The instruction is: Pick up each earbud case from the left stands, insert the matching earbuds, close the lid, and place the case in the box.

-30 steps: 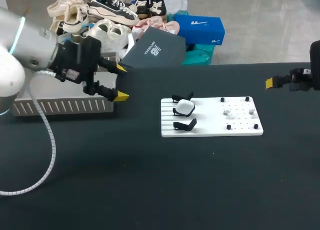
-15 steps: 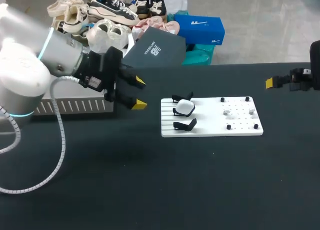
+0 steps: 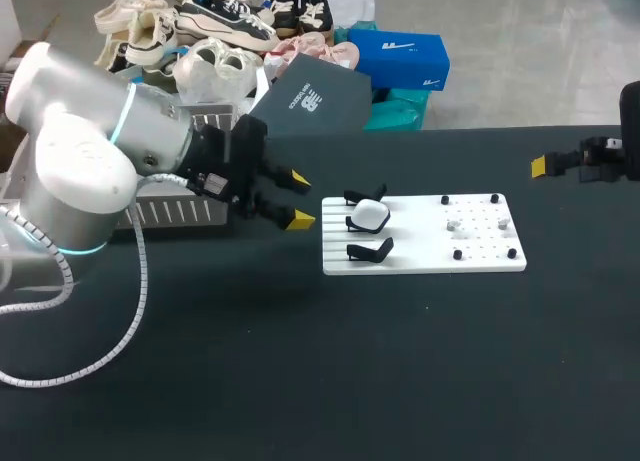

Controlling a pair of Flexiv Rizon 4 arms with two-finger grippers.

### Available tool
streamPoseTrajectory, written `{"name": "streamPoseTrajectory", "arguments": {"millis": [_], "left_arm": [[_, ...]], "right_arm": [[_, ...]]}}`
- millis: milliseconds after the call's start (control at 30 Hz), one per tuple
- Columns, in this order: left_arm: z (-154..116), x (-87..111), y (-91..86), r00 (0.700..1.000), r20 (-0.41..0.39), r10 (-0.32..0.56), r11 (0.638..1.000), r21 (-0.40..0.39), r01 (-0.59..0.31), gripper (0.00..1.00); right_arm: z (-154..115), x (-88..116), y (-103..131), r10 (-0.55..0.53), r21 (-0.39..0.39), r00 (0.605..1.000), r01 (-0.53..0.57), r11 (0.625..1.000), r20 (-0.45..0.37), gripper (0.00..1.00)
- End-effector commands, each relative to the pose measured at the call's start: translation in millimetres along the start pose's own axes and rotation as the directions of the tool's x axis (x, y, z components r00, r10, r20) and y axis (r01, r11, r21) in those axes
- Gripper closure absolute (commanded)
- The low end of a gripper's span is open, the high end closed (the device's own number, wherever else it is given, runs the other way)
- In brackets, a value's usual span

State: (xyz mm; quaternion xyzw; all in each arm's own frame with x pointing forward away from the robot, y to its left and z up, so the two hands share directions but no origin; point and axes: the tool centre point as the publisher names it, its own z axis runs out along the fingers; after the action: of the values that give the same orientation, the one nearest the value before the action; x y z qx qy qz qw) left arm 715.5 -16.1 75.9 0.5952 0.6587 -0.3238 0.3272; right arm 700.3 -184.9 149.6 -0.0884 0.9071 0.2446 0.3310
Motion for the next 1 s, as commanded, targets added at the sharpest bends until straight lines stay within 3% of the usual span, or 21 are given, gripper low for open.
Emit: {"name": "streamPoseTrajectory", "arguments": {"millis": [33,167,333,1000], "left_arm": [[10.2,3.5,6.0,1.000,0.014,0.004,1.000,0.004,-0.004,0.31],[15.8,4.8,8.1,0.999,0.027,0.027,1.000,-0.016,-0.027,0.46],[23.4,5.0,9.5,0.997,0.039,0.061,0.998,-0.031,-0.059,0.50],[47.3,2.8,21.3,0.994,0.047,0.097,0.995,-0.011,-0.096,0.52]], "right_arm": [[0.0,-0.2,-0.8,-0.001,-0.002,1.000,0.001,1.000,-0.001,0.00],[0.0,-0.2,-0.8,-0.001,-0.002,1.000,0.001,1.000,-0.001,0.00],[0.0,-0.2,-0.8,-0.001,-0.002,1.000,0.001,1.000,-0.001,0.00],[0.0,-0.2,-0.8,-0.001,-0.002,1.000,0.001,1.000,-0.001,0.00]]}}
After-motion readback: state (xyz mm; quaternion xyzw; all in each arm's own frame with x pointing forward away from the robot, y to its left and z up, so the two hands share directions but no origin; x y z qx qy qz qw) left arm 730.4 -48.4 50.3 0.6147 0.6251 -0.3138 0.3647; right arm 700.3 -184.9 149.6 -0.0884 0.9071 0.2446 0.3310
